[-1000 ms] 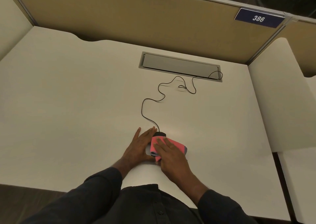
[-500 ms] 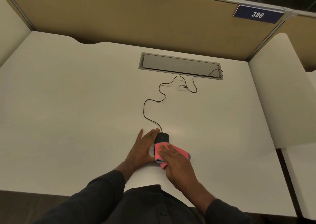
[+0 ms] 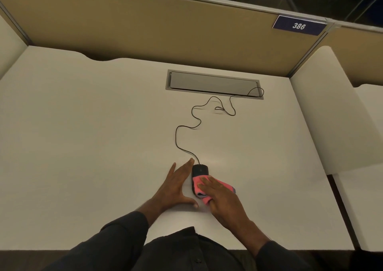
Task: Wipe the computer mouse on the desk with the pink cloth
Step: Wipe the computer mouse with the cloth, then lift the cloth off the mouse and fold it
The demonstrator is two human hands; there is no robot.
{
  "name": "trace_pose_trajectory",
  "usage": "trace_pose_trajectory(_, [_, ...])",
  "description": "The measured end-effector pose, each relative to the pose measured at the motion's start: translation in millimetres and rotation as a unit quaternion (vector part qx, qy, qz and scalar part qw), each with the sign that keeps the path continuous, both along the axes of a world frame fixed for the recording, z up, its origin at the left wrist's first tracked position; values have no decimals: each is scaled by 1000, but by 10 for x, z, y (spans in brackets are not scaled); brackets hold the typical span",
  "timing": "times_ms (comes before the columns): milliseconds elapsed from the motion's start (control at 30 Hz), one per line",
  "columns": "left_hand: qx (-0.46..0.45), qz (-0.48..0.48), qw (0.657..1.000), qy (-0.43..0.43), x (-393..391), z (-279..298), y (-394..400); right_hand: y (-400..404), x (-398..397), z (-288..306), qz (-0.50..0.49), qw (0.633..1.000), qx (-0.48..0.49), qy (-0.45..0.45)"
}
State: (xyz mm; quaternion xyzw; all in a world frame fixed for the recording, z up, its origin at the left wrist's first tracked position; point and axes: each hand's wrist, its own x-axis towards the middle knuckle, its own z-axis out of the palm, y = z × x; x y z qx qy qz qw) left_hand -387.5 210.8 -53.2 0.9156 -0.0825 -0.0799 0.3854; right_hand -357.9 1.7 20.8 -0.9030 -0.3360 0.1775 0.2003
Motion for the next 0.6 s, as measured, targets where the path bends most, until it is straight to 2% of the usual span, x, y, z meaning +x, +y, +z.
trace_pose_trajectory(233, [-55, 39, 998, 12, -220, 86, 275, -9, -59, 111, -108, 992, 56, 18])
trace_pose_trajectory(333, [-107, 83, 991, 23, -271, 184, 366, 51, -45, 212, -163, 978, 121, 53])
trace_pose_trajectory(400, [-147, 114, 982, 31, -263, 272, 393, 134, -28, 353, -224, 953, 170, 112])
trace_pose_trajectory(500, [-195, 135, 971, 40, -186, 438, 397, 263, -14, 558, -314, 895, 240, 207])
trace_pose_trajectory(600, [-252, 127, 959, 31, -77, 642, 374, 291, 2, 657, -340, 853, 312, 243])
